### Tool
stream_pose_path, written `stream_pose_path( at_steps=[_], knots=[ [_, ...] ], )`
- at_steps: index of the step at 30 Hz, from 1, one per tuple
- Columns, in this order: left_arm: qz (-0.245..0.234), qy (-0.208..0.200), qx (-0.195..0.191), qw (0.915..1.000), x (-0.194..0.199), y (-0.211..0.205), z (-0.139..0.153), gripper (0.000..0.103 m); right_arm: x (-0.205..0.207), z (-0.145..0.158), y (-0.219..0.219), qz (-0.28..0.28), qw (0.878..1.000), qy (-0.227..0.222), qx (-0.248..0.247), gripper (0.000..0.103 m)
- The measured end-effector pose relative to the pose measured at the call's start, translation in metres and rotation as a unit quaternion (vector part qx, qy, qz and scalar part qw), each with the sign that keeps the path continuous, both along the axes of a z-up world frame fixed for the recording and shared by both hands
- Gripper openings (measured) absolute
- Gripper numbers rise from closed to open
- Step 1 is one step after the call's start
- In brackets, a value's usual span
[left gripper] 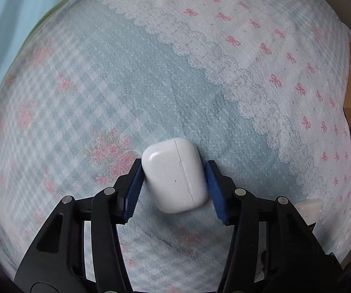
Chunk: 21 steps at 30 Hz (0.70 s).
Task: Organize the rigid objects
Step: 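Grasp the white earbud case with the left tool while the right tool grasps the white remote, then carry the earbud case with the left tool while the right tool carries the remote to the box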
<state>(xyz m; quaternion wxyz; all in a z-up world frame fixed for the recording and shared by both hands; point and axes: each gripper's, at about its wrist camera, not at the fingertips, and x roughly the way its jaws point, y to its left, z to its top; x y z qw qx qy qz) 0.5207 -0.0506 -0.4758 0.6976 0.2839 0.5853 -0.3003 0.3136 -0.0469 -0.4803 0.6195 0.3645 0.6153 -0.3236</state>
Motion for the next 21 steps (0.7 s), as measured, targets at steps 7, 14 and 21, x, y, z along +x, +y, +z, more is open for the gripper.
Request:
stream_pose_path(
  at_steps=[7,14,21],
  knots=[
    [-0.006,-0.008,0.005,0.9999,-0.016,0.002,0.003,0.047,-0.014,0.005,-0.007,-0.006,1.0,-0.022,0.013,0.053],
    [-0.006,-0.021,-0.004,0.9997,-0.041,0.017,0.024,0.047,-0.04,0.025,-0.039,-0.025,0.998,-0.049,0.033,0.053],
    [0.009,-0.027,-0.026,0.9993,-0.062,0.026,0.062,0.047,-0.058,0.056,-0.06,-0.016,0.995,-0.086,0.037,0.053]
  ],
)
